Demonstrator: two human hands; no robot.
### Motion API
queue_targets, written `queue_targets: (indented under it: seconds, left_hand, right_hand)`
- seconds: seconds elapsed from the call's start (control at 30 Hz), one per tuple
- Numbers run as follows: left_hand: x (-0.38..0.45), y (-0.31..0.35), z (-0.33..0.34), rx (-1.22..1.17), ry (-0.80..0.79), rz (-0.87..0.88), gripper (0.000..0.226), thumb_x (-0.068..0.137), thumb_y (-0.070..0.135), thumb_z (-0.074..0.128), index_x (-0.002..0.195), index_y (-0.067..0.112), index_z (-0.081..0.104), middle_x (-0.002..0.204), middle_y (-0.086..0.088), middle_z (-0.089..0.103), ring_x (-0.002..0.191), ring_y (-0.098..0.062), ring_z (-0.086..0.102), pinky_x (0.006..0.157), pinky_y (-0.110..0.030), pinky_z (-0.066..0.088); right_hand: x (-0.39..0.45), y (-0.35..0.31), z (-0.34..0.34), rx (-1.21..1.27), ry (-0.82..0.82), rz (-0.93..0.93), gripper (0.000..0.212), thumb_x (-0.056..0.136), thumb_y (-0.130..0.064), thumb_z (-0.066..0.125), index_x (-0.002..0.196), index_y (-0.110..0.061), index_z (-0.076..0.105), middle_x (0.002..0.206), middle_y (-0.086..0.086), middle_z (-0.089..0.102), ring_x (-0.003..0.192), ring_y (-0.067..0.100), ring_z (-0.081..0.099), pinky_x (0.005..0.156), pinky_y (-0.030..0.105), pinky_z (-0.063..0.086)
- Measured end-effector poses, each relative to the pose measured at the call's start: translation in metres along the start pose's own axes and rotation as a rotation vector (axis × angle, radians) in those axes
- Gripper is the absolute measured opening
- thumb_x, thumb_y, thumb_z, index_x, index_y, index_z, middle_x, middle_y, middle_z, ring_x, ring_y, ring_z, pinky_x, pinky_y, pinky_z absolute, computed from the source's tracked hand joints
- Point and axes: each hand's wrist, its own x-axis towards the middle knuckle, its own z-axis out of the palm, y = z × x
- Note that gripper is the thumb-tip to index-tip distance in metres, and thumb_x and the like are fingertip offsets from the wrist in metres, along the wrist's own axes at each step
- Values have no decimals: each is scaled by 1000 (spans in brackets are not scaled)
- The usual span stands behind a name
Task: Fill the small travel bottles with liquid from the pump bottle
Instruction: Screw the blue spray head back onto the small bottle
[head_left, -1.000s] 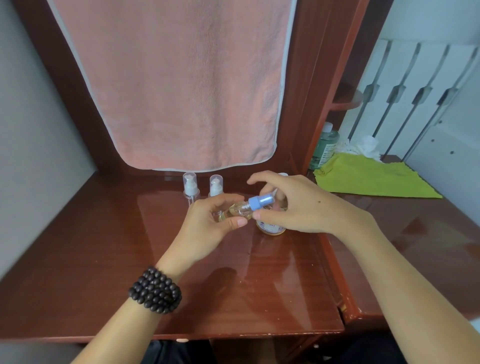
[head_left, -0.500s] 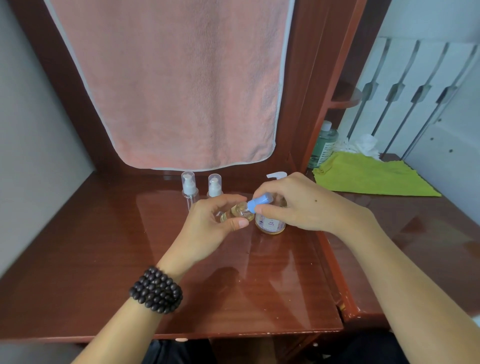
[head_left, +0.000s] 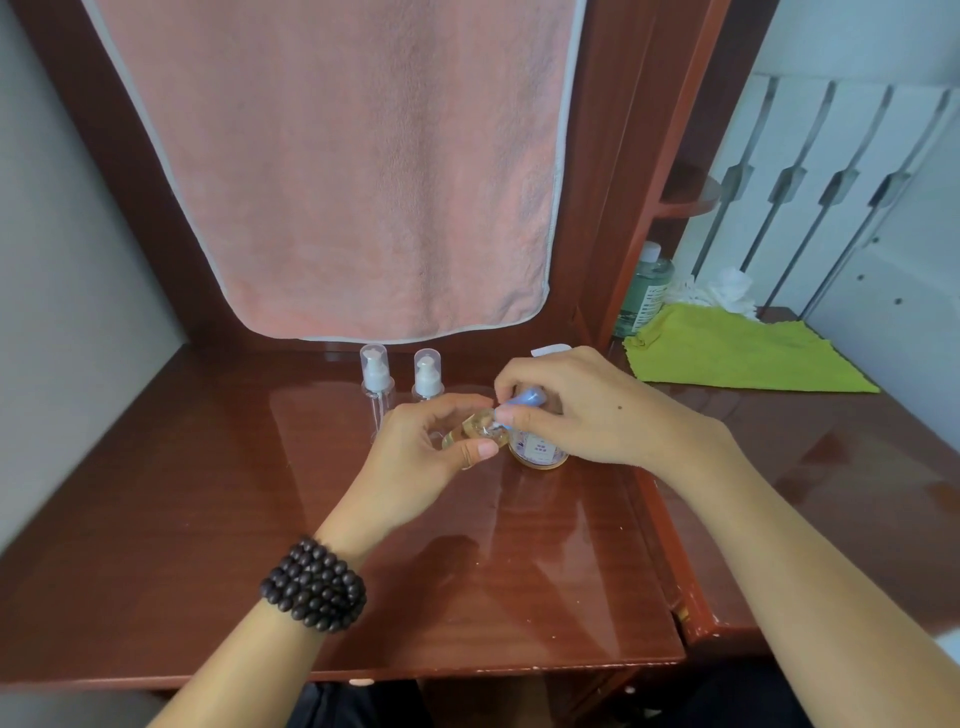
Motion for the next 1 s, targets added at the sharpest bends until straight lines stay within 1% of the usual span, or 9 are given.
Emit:
queue_targets:
  seconds: [0.1,0.23,0.3,0.37,0.53,0.7,0.8,0.87,1.0]
  left_hand:
    - [0,0,-2,13,13,-5,34,84,9,80,116,21,74,107,9,77,103,-9,71,96,-44,56]
    - [1,2,0,3,21,4,37,82,8,81,113,27,74,107,10,77,103,-11,71,100,-47,54]
    - [1,2,2,-2,9,15,38,82,7,81,116,24,74,109,9,77,107,-9,70,102,-44,53]
    - [-1,4,4,-6,-6,17,40,82,6,80,117,23,73,111,11,77,110,-7,69,105,-42,52]
    - [0,3,3,-2,17,0,36,83,8,81,109,32,73,102,18,76,99,-2,70,101,-45,54]
    - [2,2,2,1,33,17,39,81,6,82,110,31,73,106,12,77,103,-7,71,103,-41,53]
    - [2,3,4,13,18,38,40,82,6,81,114,28,73,110,11,77,107,-7,70,103,-40,53]
    - [1,3,5,15,15,38,41,82,6,81,114,30,72,111,13,76,108,-7,70,102,-40,53]
    - [2,1,3,25,62,21,39,81,12,83,110,36,71,108,14,76,103,-5,70,101,-45,54]
  right_hand:
    - [-6,2,-3,37,-26,20,13,90,-15,66,99,-24,67,64,-1,62,67,6,55,68,3,32]
    - [-7,2,-6,82,-57,94,13,97,-28,63,93,-16,68,62,-3,65,68,0,64,71,-9,24]
    - [-5,2,-3,29,-69,140,36,100,-41,55,80,-12,64,55,-4,55,68,-17,54,65,-1,32]
    - [-4,4,3,-7,-39,166,50,100,-52,48,73,-12,61,54,-2,51,66,-14,51,55,12,31]
    - [-8,7,4,118,-45,98,22,88,-31,70,107,-30,60,70,0,66,60,8,62,60,16,45]
    - [-7,6,0,153,-17,120,8,93,-27,68,93,-19,66,60,-3,64,55,5,59,59,8,39]
    - [-4,4,3,59,-13,150,38,99,-42,56,79,-11,64,53,-6,53,64,-12,55,61,4,37]
    - [-5,6,8,22,16,156,45,100,-50,49,77,-14,62,53,-6,49,61,-3,54,55,14,37]
    - [-11,5,5,128,18,103,9,91,-24,67,100,-23,64,56,-8,58,50,6,53,52,14,38]
